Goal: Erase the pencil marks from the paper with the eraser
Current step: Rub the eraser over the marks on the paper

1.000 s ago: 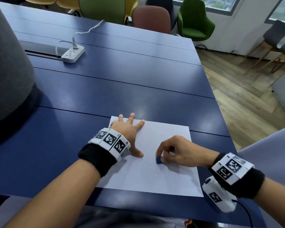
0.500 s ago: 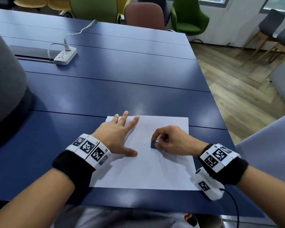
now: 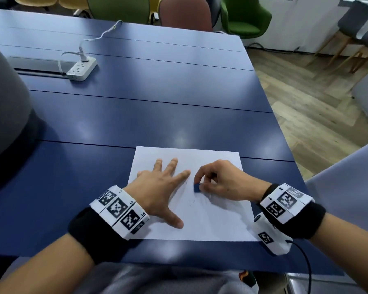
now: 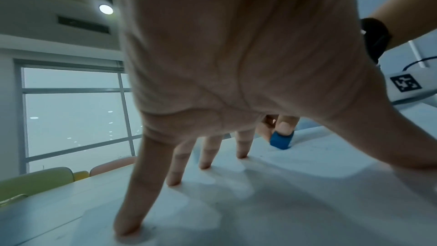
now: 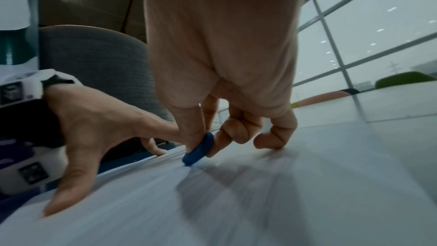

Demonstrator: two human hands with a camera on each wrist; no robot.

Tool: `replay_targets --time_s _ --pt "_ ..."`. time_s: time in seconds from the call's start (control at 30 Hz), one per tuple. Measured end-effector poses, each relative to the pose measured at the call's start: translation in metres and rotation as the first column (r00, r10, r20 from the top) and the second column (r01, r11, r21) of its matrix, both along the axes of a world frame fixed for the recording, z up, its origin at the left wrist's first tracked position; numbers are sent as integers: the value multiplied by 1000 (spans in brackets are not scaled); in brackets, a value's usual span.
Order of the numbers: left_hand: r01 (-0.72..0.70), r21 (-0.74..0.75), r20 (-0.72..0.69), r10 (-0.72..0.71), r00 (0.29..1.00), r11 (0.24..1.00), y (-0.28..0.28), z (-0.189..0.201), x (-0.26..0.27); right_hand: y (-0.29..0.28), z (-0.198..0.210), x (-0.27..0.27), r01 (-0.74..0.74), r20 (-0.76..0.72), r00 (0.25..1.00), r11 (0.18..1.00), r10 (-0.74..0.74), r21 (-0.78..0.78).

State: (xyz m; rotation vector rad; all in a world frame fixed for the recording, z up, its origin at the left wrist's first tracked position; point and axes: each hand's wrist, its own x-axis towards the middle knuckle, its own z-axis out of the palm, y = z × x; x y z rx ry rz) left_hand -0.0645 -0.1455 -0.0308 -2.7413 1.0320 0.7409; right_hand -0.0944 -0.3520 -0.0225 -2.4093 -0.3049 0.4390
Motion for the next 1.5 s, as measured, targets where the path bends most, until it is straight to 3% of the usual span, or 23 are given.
replay_targets --time_s 0.1,0.23,0.37,0.53,0.7,0.87,1.03,1.2,1.33,1.5 --pt "-2 11 2 2 1000 1000 0 0 0 5 2 0 -84 -34 996 996 83 -39" --pt "-9 25 13 8 1000 1000 -2 0 2 6 -1 9 17 23 1000 999 -16 -30" --pt "-5 24 4 5 1000 1000 -4 -1 4 6 2 -5 -101 -45 994 994 99 -33" --pt "-10 30 7 10 1000 999 -6 -1 4 -8 0 4 84 47 995 996 -83 -32" --pt "-23 31 -8 23 1000 999 -8 -3 5 -7 3 -15 -94 -85 992 995 92 -29" --pt "-29 34 -1 29 1000 999 -9 -4 7 -10 -4 2 122 6 993 992 -122 15" --pt "-21 33 -4 21 1000 999 -8 -4 7 -9 4 -17 -94 -111 990 995 91 -22" --pt "-23 28 -6 23 1000 999 -8 -5 8 -6 -1 -9 44 2 999 999 -44 -2" --pt "-30 32 -7 30 1000 999 -7 -5 6 -6 6 -21 -88 -164 983 996 86 -4" --pt "-32 34 -11 32 999 999 -7 -6 8 -4 1 -15 31 -37 999 999 -30 19"
